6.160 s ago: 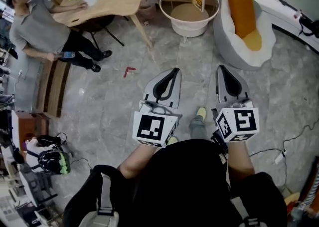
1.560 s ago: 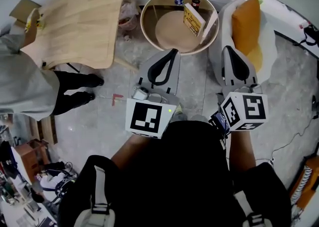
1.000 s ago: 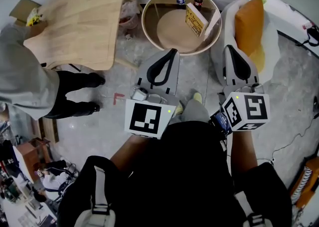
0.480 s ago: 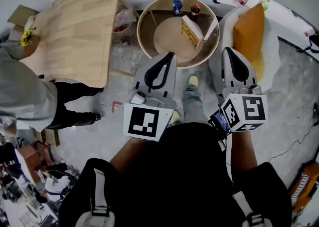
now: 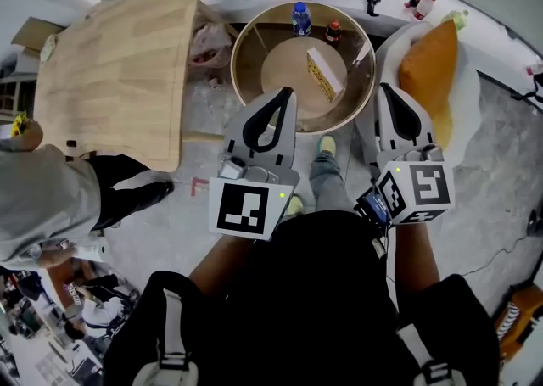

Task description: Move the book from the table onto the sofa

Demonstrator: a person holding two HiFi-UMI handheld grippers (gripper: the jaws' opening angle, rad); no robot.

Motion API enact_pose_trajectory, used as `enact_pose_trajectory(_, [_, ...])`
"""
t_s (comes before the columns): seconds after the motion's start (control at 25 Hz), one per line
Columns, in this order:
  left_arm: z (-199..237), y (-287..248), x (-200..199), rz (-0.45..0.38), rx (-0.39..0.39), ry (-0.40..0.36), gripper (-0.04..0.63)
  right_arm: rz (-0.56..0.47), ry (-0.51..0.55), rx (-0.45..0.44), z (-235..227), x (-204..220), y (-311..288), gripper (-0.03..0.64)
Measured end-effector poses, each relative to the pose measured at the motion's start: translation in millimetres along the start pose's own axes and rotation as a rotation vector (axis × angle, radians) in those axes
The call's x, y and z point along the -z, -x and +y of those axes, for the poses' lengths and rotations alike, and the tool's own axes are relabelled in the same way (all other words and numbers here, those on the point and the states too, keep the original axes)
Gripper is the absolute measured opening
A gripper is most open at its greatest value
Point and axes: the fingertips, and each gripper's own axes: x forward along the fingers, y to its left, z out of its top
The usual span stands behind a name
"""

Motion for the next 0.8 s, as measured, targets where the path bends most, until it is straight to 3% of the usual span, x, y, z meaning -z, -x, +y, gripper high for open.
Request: enact_pose_trajectory(0.8, [48, -110, 7, 0.083, -0.095, 0.017, 0.011, 0.149, -0.011, -0.138, -46, 15, -110, 0.005])
